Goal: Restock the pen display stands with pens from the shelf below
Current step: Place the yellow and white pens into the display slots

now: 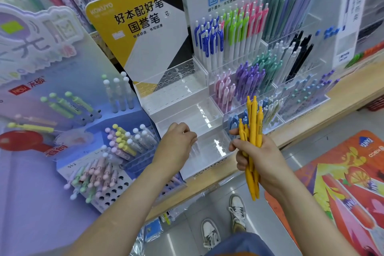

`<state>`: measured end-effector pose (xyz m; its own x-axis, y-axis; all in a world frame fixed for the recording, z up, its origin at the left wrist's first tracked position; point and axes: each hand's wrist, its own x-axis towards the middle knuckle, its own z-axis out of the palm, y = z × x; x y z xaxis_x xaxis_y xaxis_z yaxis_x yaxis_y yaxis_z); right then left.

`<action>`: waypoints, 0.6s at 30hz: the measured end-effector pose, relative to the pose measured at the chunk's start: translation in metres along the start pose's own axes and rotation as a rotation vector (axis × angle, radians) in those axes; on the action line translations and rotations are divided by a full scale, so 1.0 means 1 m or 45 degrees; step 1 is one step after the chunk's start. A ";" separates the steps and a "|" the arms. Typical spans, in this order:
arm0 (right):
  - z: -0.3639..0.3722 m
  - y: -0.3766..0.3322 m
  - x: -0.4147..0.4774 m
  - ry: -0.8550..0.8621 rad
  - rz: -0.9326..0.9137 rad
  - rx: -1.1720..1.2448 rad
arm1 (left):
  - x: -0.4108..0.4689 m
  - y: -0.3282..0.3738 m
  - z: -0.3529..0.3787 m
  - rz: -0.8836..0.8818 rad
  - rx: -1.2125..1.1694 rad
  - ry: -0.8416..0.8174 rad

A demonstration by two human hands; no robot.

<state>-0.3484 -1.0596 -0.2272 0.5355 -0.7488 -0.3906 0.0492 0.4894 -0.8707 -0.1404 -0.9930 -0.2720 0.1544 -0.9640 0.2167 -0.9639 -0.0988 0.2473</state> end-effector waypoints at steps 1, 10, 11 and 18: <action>0.001 0.000 0.000 -0.004 0.000 0.000 | 0.001 0.000 0.001 -0.012 0.012 -0.022; 0.014 -0.002 -0.001 -0.269 0.176 0.335 | 0.005 0.015 -0.012 -0.309 -0.050 -0.190; 0.015 -0.004 -0.001 -0.319 0.185 0.364 | 0.005 0.021 -0.020 -0.389 -0.166 -0.141; 0.032 -0.018 -0.003 -0.540 0.124 0.235 | 0.010 0.062 -0.090 -0.694 -1.347 -0.167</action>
<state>-0.3240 -1.0513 -0.2007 0.8404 -0.4655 -0.2775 0.1102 0.6481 -0.7535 -0.1794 -0.9868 -0.1691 0.4042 -0.8824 -0.2407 -0.1123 -0.3091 0.9444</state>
